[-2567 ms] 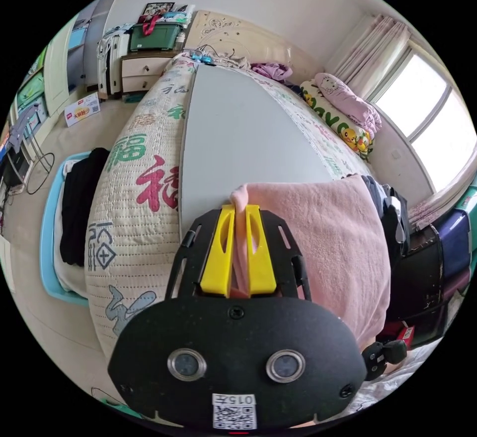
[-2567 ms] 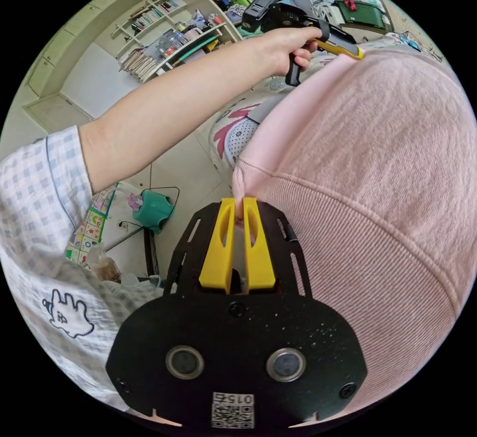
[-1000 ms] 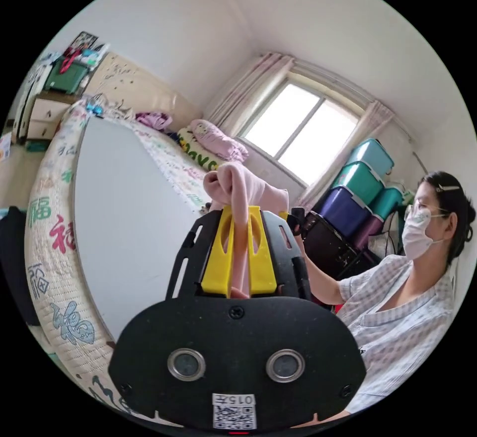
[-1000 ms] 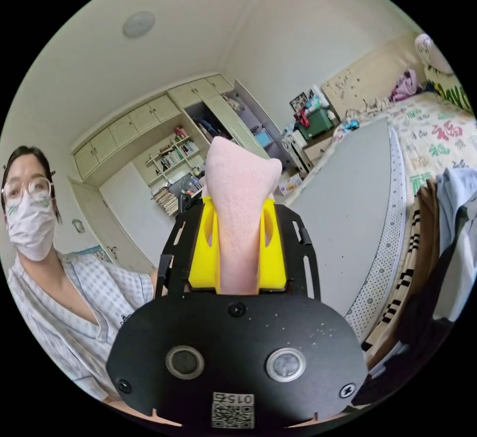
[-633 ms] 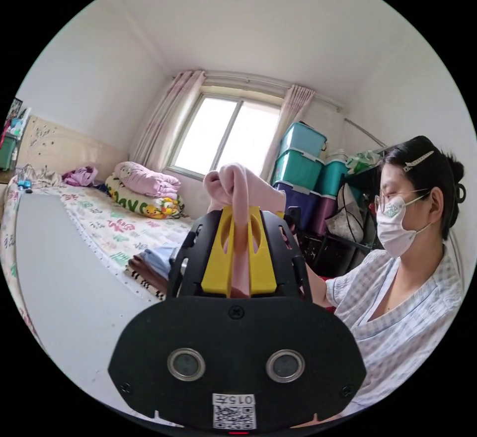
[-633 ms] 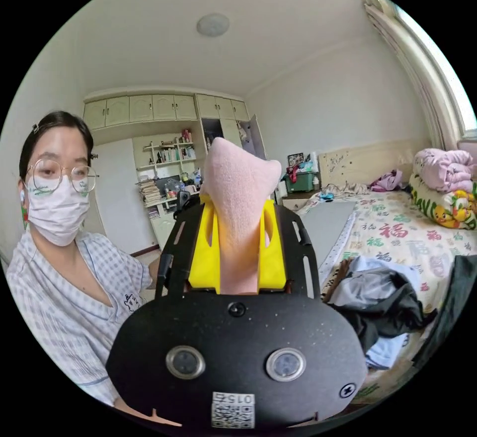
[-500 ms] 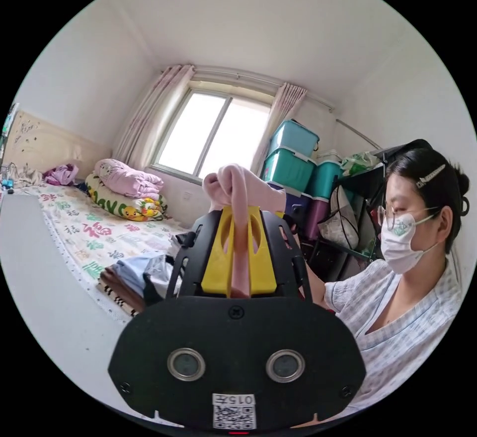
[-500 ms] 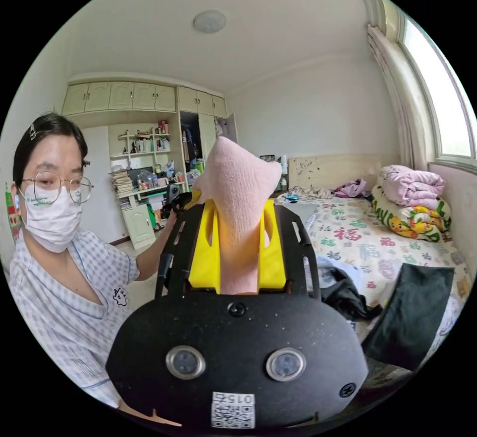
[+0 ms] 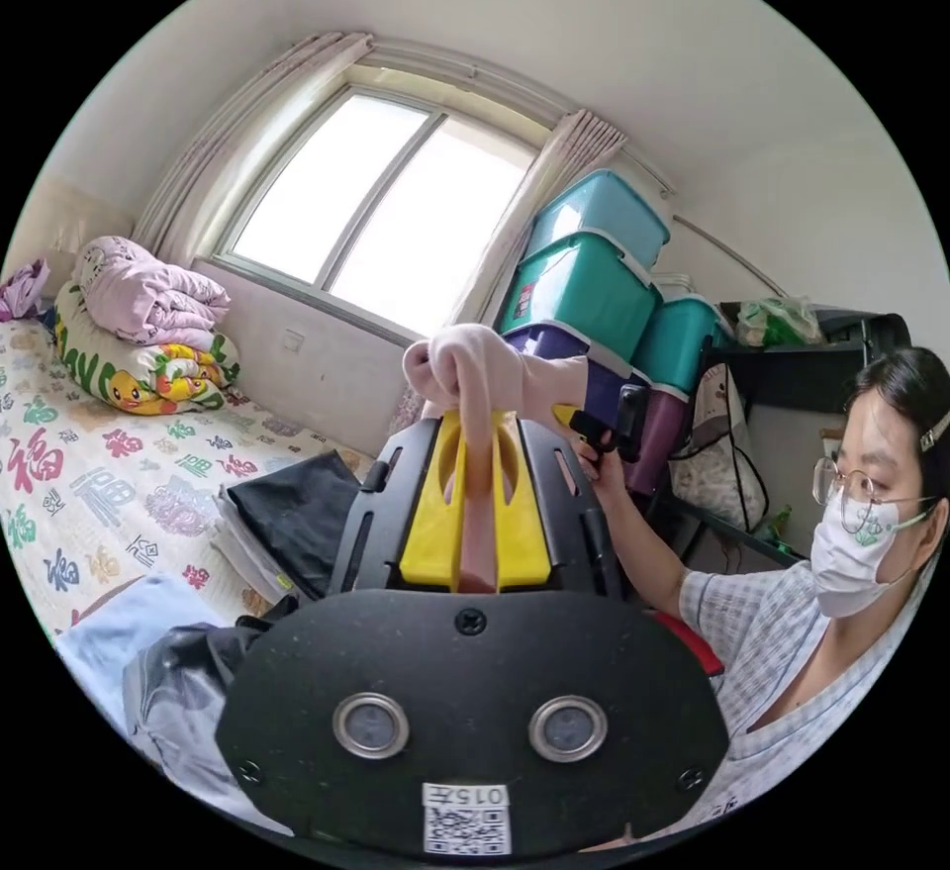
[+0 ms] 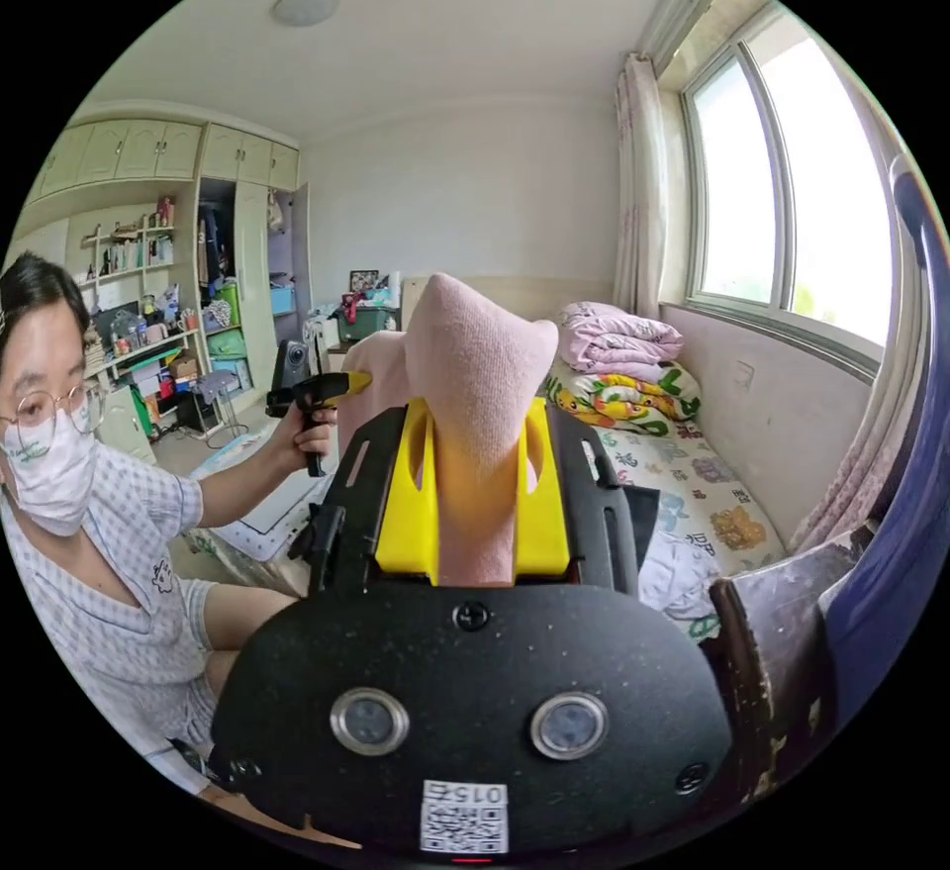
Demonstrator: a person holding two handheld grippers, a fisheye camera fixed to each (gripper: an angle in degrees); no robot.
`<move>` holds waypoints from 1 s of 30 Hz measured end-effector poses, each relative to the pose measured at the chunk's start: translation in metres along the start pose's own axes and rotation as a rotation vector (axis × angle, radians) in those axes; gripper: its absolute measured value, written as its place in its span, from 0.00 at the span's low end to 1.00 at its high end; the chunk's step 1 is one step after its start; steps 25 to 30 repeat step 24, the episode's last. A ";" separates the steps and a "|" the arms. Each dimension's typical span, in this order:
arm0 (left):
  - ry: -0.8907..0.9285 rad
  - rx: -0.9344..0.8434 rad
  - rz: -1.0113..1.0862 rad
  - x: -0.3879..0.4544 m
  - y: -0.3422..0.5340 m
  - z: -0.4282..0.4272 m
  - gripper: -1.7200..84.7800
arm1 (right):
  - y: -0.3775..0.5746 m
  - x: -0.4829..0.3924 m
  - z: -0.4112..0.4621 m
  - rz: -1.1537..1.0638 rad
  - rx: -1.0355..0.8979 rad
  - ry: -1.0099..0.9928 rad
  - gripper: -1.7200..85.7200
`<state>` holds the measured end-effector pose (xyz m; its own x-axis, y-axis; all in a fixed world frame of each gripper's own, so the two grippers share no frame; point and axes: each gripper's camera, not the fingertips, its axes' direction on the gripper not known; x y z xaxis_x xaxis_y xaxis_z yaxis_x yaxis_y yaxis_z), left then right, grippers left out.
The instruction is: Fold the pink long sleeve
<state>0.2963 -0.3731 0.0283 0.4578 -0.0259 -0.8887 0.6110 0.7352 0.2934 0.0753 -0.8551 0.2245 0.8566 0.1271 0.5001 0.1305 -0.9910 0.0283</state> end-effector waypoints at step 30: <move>-0.313 -0.384 -0.149 -0.223 0.104 0.162 0.08 | 0.004 0.136 0.407 0.186 -0.539 0.554 0.01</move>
